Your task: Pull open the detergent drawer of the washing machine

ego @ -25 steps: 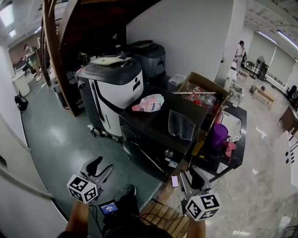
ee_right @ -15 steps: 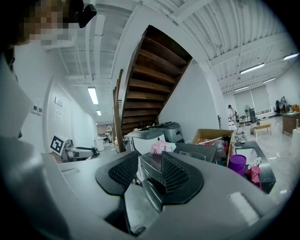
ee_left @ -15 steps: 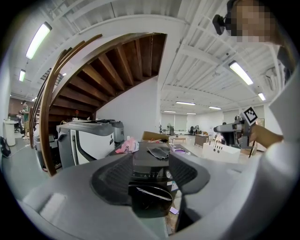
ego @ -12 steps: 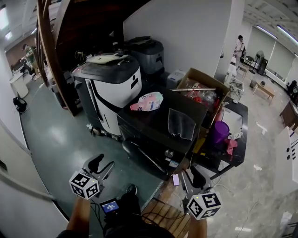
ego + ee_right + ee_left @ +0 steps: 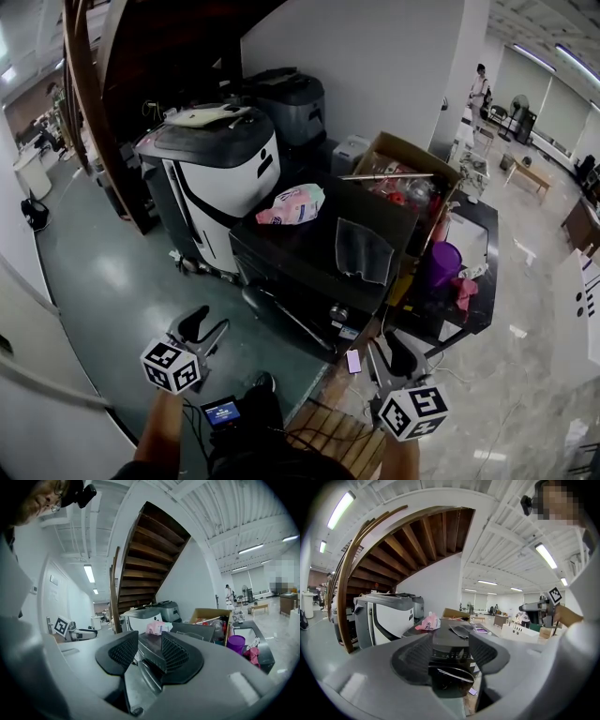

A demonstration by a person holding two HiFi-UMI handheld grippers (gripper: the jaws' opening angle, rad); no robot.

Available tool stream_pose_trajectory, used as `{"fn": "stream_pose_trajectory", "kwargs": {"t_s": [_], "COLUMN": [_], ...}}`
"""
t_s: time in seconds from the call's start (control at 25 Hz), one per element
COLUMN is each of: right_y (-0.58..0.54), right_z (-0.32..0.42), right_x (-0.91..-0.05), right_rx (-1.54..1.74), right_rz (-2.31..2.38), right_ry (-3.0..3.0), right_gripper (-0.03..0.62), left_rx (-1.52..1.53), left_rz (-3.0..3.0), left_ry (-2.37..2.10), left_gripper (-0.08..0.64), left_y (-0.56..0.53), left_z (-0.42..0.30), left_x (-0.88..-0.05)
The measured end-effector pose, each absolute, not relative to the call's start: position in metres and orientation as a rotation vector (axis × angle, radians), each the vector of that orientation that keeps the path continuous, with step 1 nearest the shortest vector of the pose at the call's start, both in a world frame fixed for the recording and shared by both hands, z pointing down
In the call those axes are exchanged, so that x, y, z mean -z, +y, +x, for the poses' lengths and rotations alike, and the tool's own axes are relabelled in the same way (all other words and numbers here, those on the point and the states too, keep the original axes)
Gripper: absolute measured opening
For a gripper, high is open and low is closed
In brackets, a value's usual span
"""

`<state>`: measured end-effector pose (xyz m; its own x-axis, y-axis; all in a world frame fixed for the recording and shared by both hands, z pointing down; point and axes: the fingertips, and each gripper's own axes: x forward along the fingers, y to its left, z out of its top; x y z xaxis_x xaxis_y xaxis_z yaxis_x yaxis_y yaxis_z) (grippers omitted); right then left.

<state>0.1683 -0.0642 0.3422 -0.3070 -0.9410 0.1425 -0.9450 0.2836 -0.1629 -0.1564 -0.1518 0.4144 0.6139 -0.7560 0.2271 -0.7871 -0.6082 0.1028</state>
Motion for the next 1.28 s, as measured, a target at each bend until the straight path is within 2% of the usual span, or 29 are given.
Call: {"fn": "stream_pose_trajectory", "kwargs": {"t_s": [0.88, 1.28], "right_y": [-0.125, -0.146], "right_z": [0.189, 0.187], "right_x": [-0.370, -0.378], "right_rx": [-0.420, -0.450], "right_rz": [1.885, 1.865], "right_ry": [-2.402, -2.348], "right_gripper": [0.152, 0.152], "left_rx": [-0.294, -0.200], "left_rz": [2.543, 2.435], "left_ry": [-1.211, -1.177], "left_gripper": [0.259, 0.259], "left_y": [-0.277, -0.338], "left_z": [-0.146, -0.152], "left_x": [-0.488, -0.529]}}
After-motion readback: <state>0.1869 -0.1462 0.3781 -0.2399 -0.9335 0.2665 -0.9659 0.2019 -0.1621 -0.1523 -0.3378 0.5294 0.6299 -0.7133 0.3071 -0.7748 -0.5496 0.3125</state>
